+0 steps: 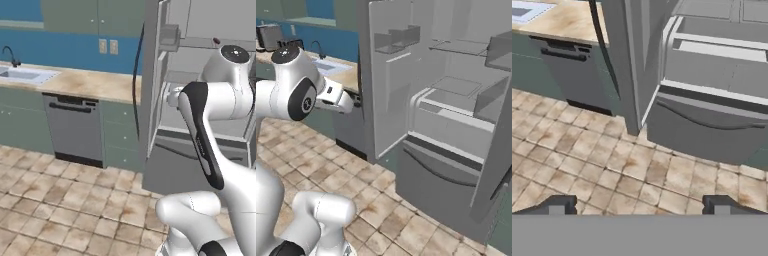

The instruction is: Retrieve the sausage and cheese from the fridge and place them on the cutting board on the counter.

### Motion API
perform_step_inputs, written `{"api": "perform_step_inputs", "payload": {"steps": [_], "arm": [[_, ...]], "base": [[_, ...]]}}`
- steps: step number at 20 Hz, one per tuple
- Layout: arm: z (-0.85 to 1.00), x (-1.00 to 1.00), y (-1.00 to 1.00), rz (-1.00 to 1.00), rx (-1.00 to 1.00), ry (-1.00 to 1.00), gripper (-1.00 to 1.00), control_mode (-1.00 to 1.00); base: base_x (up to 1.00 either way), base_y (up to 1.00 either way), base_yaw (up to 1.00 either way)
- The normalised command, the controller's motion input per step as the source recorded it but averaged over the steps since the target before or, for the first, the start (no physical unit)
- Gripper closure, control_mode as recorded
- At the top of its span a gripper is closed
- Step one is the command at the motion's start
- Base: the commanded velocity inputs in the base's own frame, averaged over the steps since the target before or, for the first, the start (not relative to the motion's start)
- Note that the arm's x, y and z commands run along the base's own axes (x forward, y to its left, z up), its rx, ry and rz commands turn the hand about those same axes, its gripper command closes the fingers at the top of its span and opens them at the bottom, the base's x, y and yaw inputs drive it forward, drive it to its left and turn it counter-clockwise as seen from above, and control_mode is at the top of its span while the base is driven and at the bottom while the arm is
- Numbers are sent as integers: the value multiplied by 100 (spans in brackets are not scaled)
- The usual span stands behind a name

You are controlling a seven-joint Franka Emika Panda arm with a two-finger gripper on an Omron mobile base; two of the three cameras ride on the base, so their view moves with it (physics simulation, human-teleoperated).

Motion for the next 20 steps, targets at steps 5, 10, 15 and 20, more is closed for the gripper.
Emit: {"api": "perform_step_inputs", "payload": {"steps": [5,10,15,20], "arm": [[0,0,0,0,0,0,-100,100],[0,0,0,0,0,0,-100,100],[0,0,0,0,0,0,-100,100],[0,0,0,0,0,0,-100,100]], "base": [[0,-45,-40],[14,-30,-41],[65,-6,-35],[73,17,-22]]}}
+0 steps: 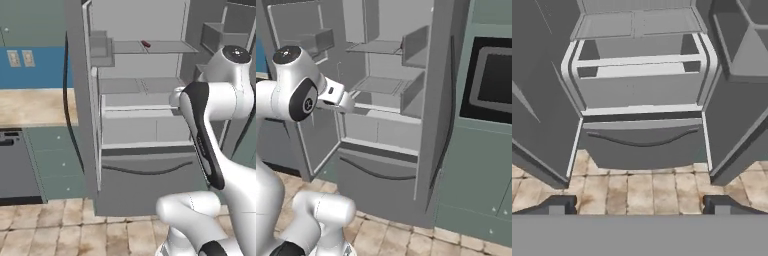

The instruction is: Retrieve the sausage and cheese from the fridge and place them on the cutting board on the counter.

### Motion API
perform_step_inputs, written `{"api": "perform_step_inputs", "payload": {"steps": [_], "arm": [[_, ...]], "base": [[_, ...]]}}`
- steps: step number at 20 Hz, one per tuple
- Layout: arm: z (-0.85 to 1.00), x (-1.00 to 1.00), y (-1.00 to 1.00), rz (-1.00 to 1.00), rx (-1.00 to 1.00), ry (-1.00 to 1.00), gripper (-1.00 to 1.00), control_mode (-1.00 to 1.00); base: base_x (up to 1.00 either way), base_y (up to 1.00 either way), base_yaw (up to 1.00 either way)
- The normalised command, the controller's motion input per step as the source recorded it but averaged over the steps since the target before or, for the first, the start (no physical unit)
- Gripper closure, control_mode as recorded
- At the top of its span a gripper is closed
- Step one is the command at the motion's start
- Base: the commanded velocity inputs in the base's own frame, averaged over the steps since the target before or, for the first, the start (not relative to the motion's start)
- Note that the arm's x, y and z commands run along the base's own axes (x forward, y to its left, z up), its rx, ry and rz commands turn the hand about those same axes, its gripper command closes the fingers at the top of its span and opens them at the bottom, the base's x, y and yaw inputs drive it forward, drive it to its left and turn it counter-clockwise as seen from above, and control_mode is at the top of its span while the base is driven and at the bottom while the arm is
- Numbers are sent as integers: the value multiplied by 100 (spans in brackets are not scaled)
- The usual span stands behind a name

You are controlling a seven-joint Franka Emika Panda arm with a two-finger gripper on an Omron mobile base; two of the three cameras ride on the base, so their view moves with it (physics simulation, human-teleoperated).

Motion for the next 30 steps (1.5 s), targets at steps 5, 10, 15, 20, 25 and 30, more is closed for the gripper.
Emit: {"api": "perform_step_inputs", "payload": {"steps": [5,10,15,20,25,30], "arm": [[0,0,0,0,0,0,-100,100],[0,0,0,0,0,0,-100,100],[0,0,0,0,0,0,-100,100],[0,0,0,0,0,0,-100,100],[0,0,0,0,0,0,-100,100],[0,0,0,0,0,1,-100,-100]], "base": [[60,9,-14],[85,5,-8],[96,0,-7],[90,-2,-8],[79,-10,-8],[42,-1,-2]]}}
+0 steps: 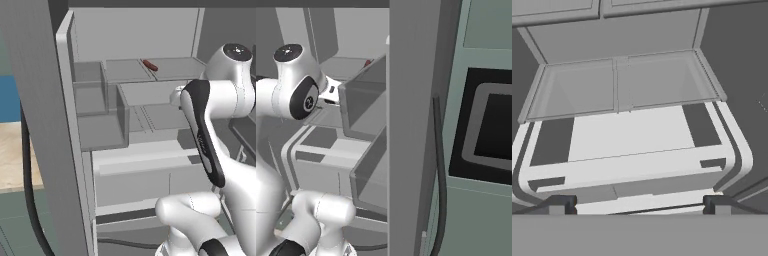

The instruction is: Retrieve the sausage and cheese from the fridge and place them on the cutting board on the counter.

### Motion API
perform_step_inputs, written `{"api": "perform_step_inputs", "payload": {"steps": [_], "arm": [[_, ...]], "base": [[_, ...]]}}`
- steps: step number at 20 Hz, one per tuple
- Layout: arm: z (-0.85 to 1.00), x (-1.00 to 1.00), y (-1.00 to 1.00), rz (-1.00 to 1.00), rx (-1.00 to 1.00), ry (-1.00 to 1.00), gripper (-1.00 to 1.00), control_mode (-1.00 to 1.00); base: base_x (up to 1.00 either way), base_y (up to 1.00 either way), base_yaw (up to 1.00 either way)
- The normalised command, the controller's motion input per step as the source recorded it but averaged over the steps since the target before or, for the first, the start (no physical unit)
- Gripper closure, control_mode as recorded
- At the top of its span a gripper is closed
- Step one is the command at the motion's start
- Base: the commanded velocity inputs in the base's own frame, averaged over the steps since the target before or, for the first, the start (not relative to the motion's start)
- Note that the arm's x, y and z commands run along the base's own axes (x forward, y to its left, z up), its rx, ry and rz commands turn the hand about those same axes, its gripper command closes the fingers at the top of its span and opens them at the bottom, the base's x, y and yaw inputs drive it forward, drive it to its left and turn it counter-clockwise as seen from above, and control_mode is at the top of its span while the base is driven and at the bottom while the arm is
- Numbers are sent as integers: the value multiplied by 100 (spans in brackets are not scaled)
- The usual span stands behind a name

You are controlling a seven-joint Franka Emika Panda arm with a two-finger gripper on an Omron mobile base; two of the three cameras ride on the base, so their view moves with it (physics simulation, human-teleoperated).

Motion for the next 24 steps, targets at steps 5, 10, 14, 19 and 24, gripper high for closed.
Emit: {"api": "perform_step_inputs", "payload": {"steps": [5,10,14,19,24], "arm": [[25,11,3,5,2,-3,-100,-100],[47,10,0,1,0,0,-100,-100],[43,33,0,0,0,6,-100,-100],[-11,77,1,1,-3,-4,-100,-100],[0,72,1,1,-5,-10,-100,-100]], "base": [[0,0,0],[0,0,0],[0,0,0],[0,0,0],[0,0,0]]}}
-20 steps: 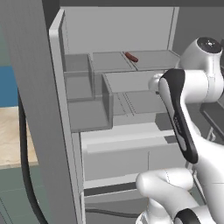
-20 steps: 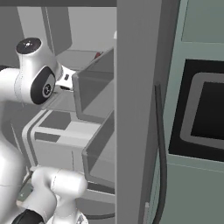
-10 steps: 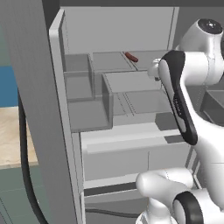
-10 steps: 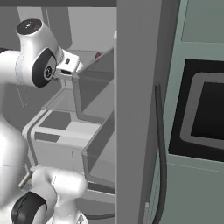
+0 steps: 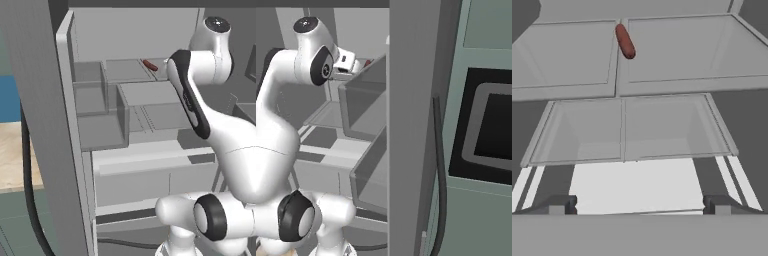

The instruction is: Retrieve the sausage and cheese from the fridge and place them on the cutting board on the counter.

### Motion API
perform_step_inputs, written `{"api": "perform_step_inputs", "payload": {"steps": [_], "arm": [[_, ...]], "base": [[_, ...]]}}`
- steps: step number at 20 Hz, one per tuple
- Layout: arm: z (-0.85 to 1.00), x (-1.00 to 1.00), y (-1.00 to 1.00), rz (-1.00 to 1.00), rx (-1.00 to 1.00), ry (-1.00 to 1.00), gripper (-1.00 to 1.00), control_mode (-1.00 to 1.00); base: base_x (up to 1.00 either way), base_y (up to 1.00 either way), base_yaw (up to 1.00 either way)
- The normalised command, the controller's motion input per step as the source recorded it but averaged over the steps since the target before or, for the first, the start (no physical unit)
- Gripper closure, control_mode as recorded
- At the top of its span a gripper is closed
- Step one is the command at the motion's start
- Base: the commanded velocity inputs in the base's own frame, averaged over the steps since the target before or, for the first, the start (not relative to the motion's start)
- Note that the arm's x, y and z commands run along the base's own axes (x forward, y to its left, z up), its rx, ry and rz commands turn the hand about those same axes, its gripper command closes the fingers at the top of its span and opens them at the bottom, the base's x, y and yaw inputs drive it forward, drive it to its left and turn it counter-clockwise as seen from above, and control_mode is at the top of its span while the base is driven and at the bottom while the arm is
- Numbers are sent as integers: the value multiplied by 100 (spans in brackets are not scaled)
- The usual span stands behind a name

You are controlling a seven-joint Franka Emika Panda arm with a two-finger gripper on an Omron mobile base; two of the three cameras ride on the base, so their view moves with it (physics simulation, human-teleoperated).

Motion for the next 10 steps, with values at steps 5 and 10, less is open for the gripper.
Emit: {"api": "perform_step_inputs", "payload": {"steps": [5,10], "arm": [[0,55,1,5,-3,-8,-100,-100],[1,68,0,13,0,6,-100,-100]], "base": [[0,0,0],[0,0,0]]}}
